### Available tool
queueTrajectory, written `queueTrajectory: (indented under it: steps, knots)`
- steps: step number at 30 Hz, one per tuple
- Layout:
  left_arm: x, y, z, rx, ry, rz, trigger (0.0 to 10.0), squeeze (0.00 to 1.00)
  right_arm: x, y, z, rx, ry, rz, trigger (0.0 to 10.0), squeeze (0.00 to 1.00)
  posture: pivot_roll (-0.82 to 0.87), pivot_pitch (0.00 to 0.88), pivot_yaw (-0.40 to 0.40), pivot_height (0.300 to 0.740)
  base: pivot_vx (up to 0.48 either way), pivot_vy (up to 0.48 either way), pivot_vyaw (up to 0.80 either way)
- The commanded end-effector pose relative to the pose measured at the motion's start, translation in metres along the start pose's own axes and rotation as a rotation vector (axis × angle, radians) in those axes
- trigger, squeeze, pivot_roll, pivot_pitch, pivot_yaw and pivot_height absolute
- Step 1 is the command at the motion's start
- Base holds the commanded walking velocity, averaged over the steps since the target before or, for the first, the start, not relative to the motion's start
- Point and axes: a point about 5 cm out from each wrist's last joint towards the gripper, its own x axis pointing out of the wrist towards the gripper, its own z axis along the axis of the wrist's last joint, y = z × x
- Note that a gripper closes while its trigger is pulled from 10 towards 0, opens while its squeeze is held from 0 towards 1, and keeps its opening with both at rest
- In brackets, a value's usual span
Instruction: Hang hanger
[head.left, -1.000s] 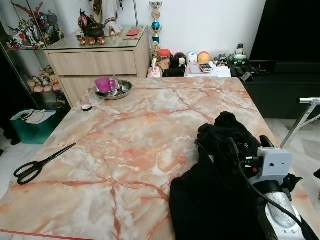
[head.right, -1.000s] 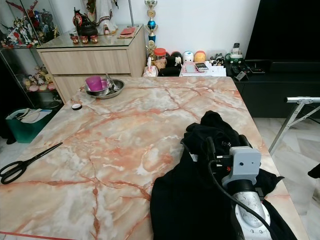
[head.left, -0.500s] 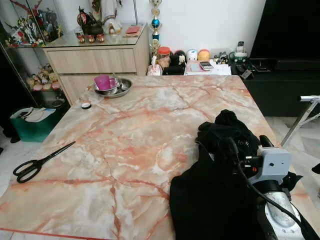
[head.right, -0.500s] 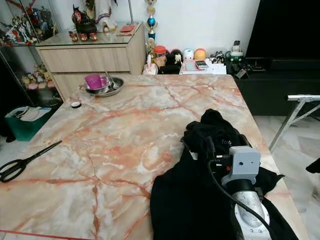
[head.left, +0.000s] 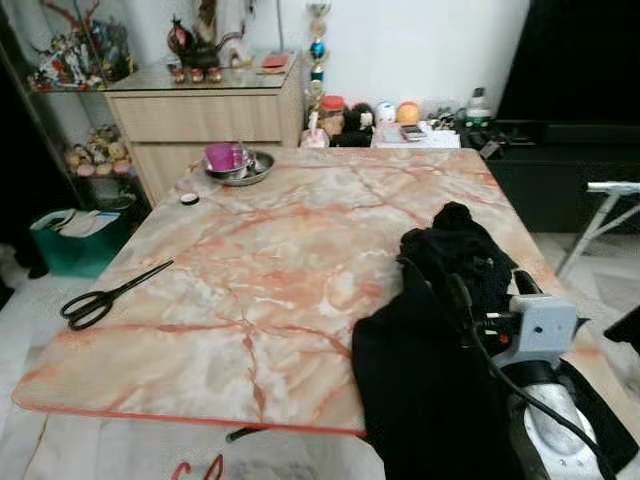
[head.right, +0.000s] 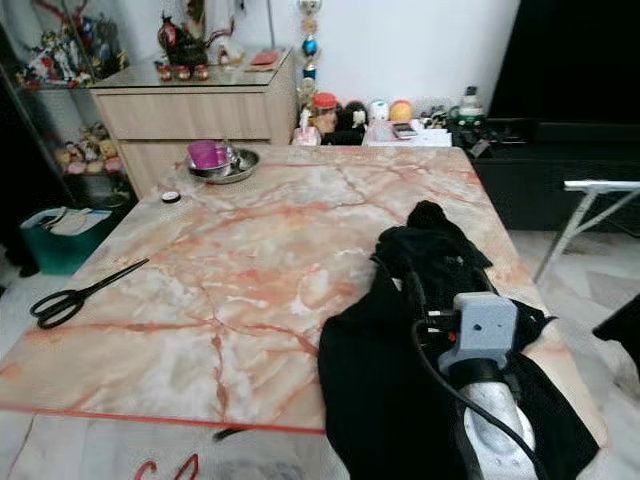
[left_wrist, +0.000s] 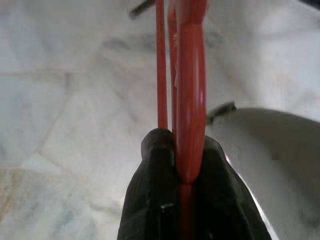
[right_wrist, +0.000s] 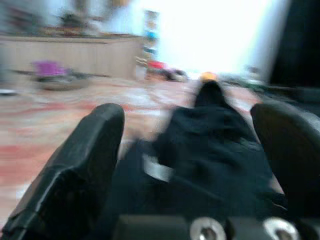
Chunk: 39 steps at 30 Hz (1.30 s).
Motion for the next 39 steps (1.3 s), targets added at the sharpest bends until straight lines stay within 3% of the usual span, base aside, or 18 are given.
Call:
queueTrajectory:
  steps: [1, 13, 19, 31, 39]
  knots:
    - [-0.004, -0.003, -0.018, -0.017, 0.062, -0.007, 10.0, 0.00, -0.002, 0.002, -0.003, 0.002, 0.011, 0.003, 10.0, 0.00, 0.03, 0.006, 0.043, 0.740, -0.255, 0.000, 0.00]
    - [-0.002, -0.007, -0.018, -0.021, 0.059, -0.015, 10.0, 0.00, -0.002, 0.000, -0.003, 0.000, 0.012, -0.002, 10.0, 0.00, 0.03, 0.017, 0.041, 0.740, -0.254, 0.000, 0.00]
    - [-0.005, -0.001, -0.021, -0.026, 0.075, 0.001, 10.0, 0.00, -0.001, 0.002, -0.004, 0.004, 0.013, 0.000, 10.0, 0.00, 0.04, 0.019, 0.039, 0.740, -0.254, 0.000, 0.00]
    - [-0.008, 0.006, -0.025, -0.035, 0.086, 0.024, 10.0, 0.00, -0.002, 0.002, -0.005, 0.005, 0.017, -0.002, 10.0, 0.00, 0.03, 0.022, 0.039, 0.740, 0.000, 0.000, 0.00]
    - [-0.006, 0.002, -0.023, 0.000, 0.085, 0.006, 10.0, 0.00, -0.002, 0.004, -0.005, 0.008, 0.017, 0.000, 10.0, 0.00, 0.03, 0.023, 0.037, 0.740, 0.000, 0.000, 0.00]
